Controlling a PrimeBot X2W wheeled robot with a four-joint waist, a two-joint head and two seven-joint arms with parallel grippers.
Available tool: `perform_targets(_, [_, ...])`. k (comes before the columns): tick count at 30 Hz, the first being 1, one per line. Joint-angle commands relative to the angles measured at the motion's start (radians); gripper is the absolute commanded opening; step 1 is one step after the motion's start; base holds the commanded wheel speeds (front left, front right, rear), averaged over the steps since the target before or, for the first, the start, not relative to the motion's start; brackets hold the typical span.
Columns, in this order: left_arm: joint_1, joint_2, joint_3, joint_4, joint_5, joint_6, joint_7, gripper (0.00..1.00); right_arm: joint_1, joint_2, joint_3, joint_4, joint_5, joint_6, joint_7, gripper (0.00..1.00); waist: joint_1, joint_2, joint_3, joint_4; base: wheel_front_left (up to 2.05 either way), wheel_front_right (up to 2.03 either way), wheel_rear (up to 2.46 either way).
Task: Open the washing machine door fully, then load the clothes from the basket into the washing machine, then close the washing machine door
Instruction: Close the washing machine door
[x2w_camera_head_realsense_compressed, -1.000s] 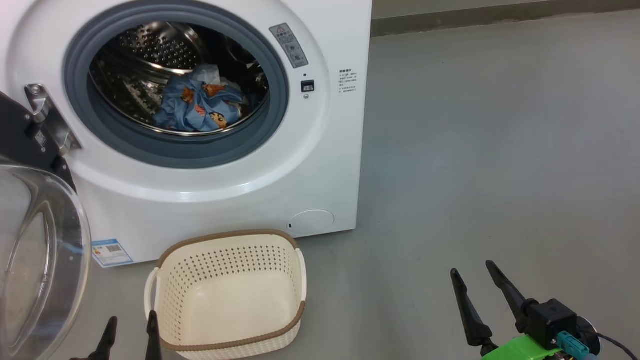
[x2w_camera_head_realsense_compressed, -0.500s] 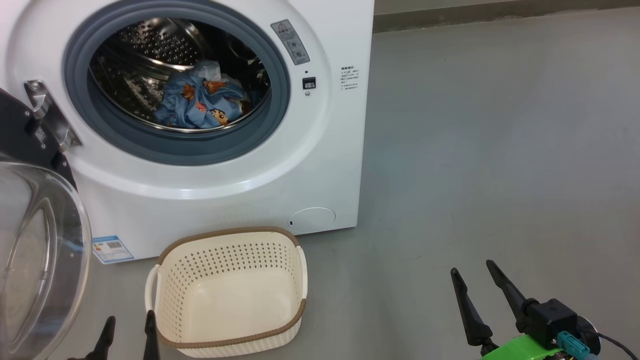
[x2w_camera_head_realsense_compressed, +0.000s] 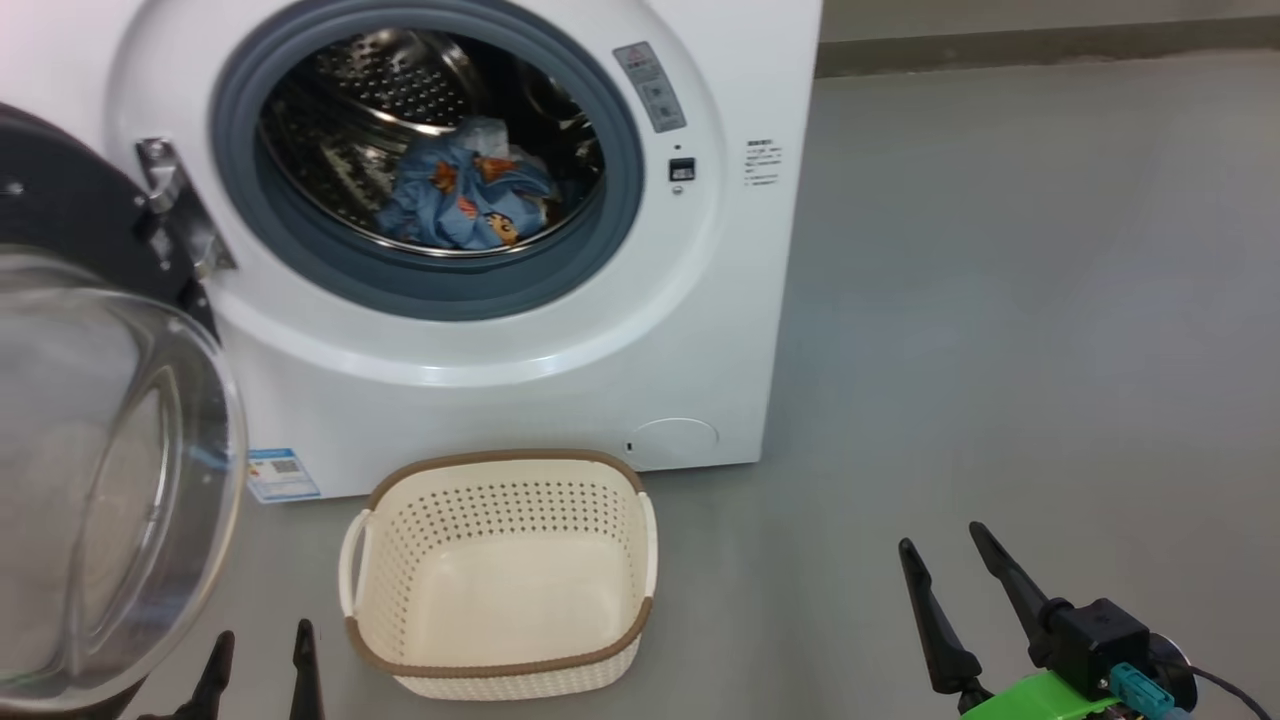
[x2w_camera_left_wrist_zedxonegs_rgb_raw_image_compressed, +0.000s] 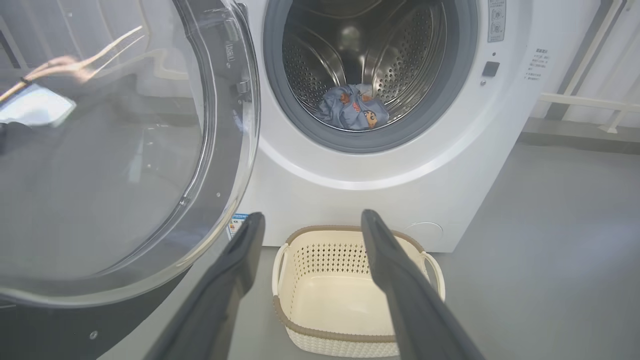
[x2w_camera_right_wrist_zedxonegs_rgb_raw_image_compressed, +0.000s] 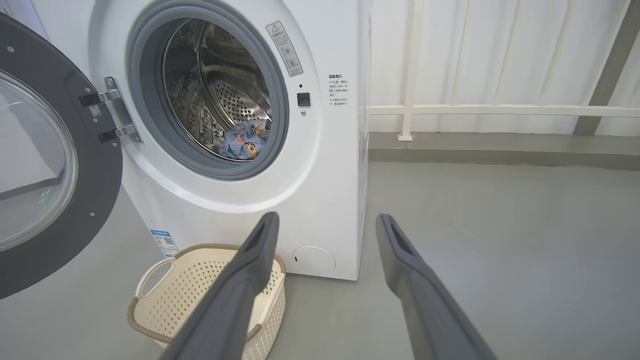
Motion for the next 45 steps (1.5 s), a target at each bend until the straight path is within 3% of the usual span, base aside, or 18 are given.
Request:
perform_targets(1, [-0.041,0.007,0.033,-0.021,0.017,0.003,-0.006,1.00,-0.040,-0.004,0.035,-0.019,-0.006,0.002,-0.005,1.00,0.0000,0.0000,-0.011,0.045,0.00,0.00,0.00])
perform_targets(17, [-0.015,0.006,0.032,-0.025,0.030,0.014,-0.006,1.00,-0.038,-0.004,0.063,-0.003,0.011,0.002,-0.005,1.00,0.0000,0.0000,-0.048,0.298,0.00,0.00,0.00])
perform_targets(26, [-0.008,0.009,0.031,-0.028,0.037,0.015,-0.006,1.00,-0.029,-0.004,0.066,-0.003,0.026,0.002,-0.005,1.00,0.0000,0.0000,-0.061,0.406,0.00,0.00,0.00])
perform_targets(45, [0.002,0.012,0.072,-0.062,0.017,0.025,-0.006,1.00,-0.075,-0.004,0.097,0.016,0.032,0.002,-0.005,1.00,0.0000,0.0000,-0.030,0.454,0.00,0.00,0.00])
